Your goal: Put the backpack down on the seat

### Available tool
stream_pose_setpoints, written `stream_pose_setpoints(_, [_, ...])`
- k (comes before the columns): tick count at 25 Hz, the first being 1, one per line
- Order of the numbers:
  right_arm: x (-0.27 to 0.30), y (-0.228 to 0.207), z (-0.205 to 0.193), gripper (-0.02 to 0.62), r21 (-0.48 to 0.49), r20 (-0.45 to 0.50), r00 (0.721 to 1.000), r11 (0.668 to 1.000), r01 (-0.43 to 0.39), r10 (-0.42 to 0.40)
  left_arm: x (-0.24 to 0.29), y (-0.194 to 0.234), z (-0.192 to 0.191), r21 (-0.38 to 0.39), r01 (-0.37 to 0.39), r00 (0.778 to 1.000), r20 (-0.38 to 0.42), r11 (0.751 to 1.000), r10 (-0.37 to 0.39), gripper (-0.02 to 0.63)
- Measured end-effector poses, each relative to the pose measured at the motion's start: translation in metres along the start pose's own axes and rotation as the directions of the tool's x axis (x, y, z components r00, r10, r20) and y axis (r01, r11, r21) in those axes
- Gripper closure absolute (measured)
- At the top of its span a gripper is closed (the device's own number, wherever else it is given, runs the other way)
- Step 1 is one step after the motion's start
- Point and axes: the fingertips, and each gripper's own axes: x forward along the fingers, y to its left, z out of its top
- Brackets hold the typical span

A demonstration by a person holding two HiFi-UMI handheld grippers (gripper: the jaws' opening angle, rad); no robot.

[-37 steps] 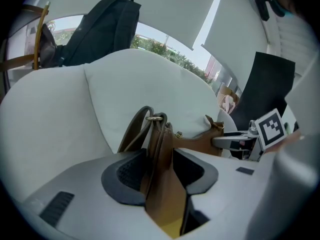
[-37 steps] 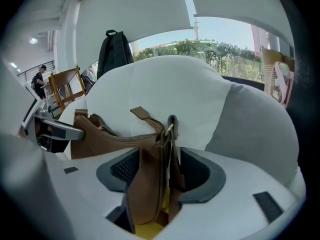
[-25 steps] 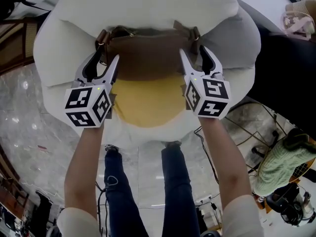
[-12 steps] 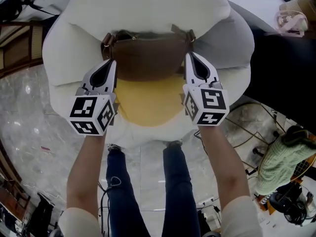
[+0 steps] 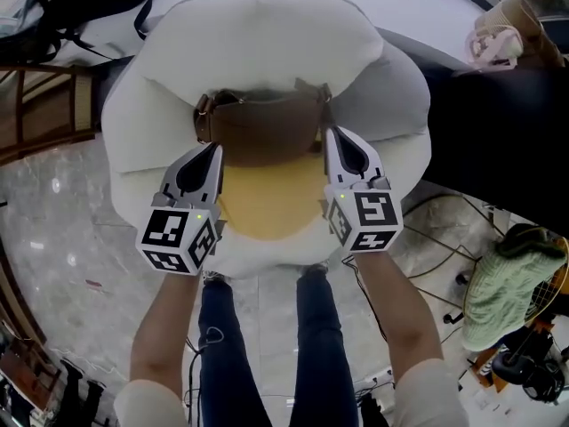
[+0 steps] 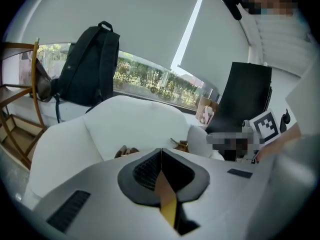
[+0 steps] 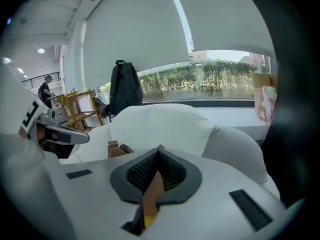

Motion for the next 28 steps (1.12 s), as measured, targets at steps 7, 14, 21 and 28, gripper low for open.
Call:
stream_pose_setpoints(7, [-0.039,0.010,0.026,0.566,0.054,0.014,1.000,0.999,-0.008,0.008,-0.031,-0.028,0.026,-0.024,0.002,1.000,0.019,1.000,-0.002,0.572])
stream_pose_setpoints(14, [-0.084,0.025,0.052,0.566,0.053,0.035,0.999,0.998,-0.031,0.029,-0.068,-0.054,0.053,-0.001,0.008,0.999,0.043,1.000,-0.008,0.572])
stream_pose_setpoints(21, [-0.120,0.034,0.085,0.566,0.031,0.055,0.998,0.999,-0.032,0.031,-0.104,-0.078,0.078,0.036,0.016,0.999,0.051,0.999,-0.018,0.572])
stream_pose_setpoints(28, [-0.149,0.039,0.129,0.566,0.026,0.085,0.996,0.999,-0.021,0.019,-0.134,-0.091,0.115,0.036,0.012,0.997,0.073,0.999,-0.015,0.572])
